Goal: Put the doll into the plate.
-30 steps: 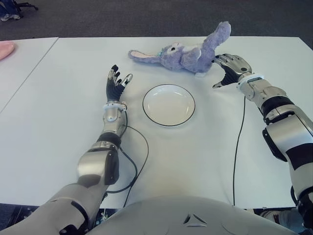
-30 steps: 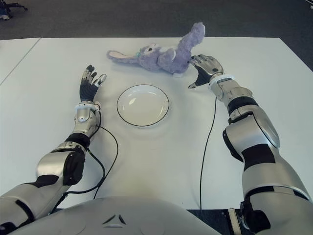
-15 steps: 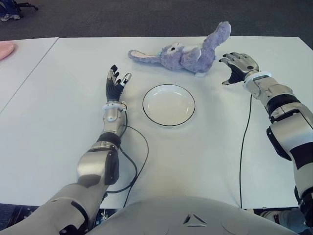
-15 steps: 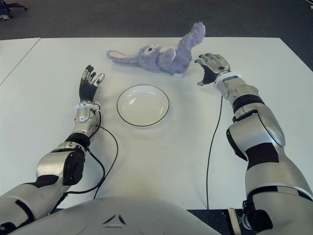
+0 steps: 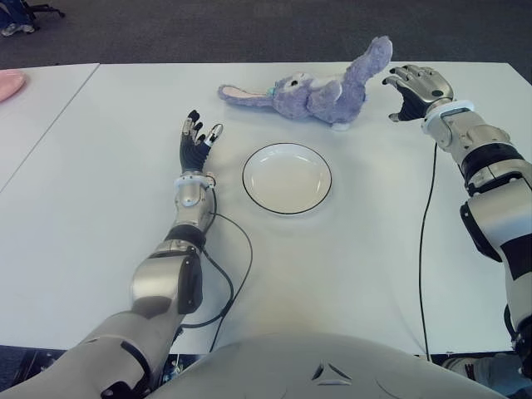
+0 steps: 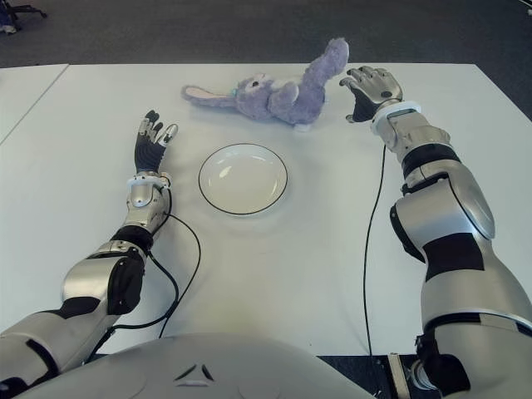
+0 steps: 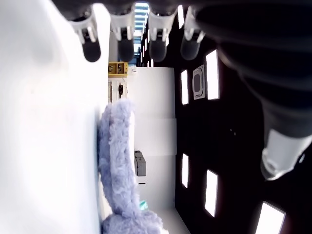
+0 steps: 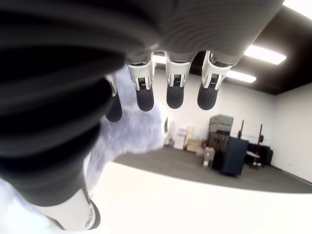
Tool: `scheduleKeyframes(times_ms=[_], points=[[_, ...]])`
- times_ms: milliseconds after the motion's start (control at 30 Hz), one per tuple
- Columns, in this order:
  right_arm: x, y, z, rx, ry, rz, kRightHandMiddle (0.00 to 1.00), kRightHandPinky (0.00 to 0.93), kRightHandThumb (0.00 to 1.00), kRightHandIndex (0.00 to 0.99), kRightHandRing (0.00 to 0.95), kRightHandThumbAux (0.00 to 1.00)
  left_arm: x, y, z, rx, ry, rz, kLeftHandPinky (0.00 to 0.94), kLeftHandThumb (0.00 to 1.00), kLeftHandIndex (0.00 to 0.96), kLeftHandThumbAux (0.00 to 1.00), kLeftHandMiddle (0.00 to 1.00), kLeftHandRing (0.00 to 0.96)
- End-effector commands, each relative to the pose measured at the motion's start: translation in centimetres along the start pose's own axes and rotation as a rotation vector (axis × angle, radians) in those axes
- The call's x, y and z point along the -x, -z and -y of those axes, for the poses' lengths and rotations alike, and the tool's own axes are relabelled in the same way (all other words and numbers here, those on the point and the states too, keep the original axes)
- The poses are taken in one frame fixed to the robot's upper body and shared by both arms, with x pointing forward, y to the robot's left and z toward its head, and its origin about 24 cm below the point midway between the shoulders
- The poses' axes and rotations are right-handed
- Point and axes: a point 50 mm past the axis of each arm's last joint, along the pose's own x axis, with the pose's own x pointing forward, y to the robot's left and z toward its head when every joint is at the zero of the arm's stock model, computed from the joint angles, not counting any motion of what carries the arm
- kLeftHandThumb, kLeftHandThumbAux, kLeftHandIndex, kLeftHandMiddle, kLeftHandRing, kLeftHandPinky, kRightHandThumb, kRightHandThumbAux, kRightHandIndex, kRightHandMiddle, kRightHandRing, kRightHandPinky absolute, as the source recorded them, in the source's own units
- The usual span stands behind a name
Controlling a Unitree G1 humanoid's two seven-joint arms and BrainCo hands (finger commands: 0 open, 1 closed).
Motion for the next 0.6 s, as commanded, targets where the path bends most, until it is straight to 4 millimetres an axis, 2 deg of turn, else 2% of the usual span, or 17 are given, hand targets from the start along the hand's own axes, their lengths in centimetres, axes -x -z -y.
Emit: scheduleKeyframes(times_ms=[33, 333, 600], points=[[-0.2, 1.4, 1.6, -0.022, 0.018, -0.063, 0.034, 0.000, 0.343, 0.151, 0.000, 0.794, 9.6, 10.2, -1.4, -0.052, -0.034, -0.498, 0.027, 0.000, 0.038, 0.571, 0.066, 0.054], [-0.4, 2.3, 4.1, -0.062, 0.116, -0.088, 0.044, 0.000, 0.373, 0.169, 0.000, 0.813, 9.5, 10.2, -1.5, -0.051, -0.043, -0.499, 0.025, 0.000, 0.038, 0.578, 0.063, 0.053], [-0.6, 2.4, 5.0, -0.064, 0.135, -0.085, 0.048, 0.000, 0.357, 0.187, 0.000, 0.793, 9.4, 10.2, -1.4, -0.015, -0.043, -0.498, 0.026, 0.000, 0.034, 0.579, 0.060, 0.050]])
